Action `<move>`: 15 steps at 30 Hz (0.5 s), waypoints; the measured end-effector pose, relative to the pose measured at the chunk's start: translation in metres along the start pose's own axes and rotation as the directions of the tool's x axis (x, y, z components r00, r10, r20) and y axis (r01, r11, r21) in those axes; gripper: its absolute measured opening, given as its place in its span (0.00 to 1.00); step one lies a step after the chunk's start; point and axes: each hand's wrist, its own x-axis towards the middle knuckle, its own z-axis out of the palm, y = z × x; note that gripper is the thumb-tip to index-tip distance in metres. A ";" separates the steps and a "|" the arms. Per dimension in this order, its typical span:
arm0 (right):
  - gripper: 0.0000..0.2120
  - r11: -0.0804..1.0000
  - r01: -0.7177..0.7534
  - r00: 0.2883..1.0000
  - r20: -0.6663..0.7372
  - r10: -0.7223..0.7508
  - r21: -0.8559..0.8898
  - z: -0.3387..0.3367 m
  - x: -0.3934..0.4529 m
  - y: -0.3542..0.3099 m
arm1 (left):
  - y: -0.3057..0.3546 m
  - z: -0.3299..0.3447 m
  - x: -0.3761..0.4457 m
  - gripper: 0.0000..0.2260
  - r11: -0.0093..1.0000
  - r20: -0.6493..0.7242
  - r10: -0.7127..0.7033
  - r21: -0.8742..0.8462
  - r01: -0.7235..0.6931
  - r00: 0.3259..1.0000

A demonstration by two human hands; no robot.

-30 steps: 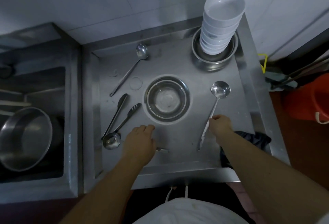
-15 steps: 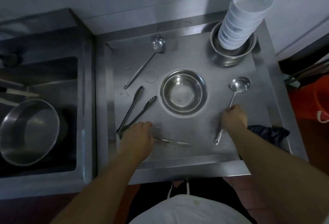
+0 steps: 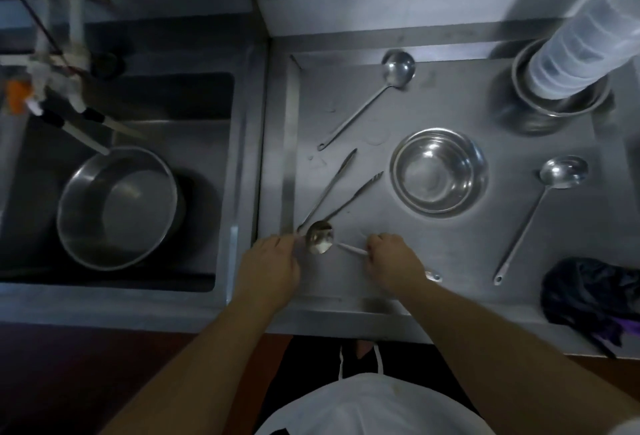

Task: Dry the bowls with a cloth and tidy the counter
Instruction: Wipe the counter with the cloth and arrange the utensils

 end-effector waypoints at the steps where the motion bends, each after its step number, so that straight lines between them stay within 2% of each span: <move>1: 0.08 0.999 0.010 1.000 0.004 -0.010 -0.048 0.003 0.002 -0.005 | -0.007 0.001 -0.003 0.18 1.000 0.006 -0.008 0.002 0.008 1.000; 8: 0.13 0.966 -0.011 1.000 -0.010 0.009 -0.258 0.008 0.007 -0.021 | -0.036 0.010 -0.016 0.20 0.999 0.025 -0.032 -0.003 0.032 0.999; 15: 0.12 0.994 -0.030 0.998 0.053 0.035 -0.103 0.005 0.004 -0.024 | -0.041 0.009 -0.018 0.19 0.999 0.041 -0.033 -0.024 0.034 0.999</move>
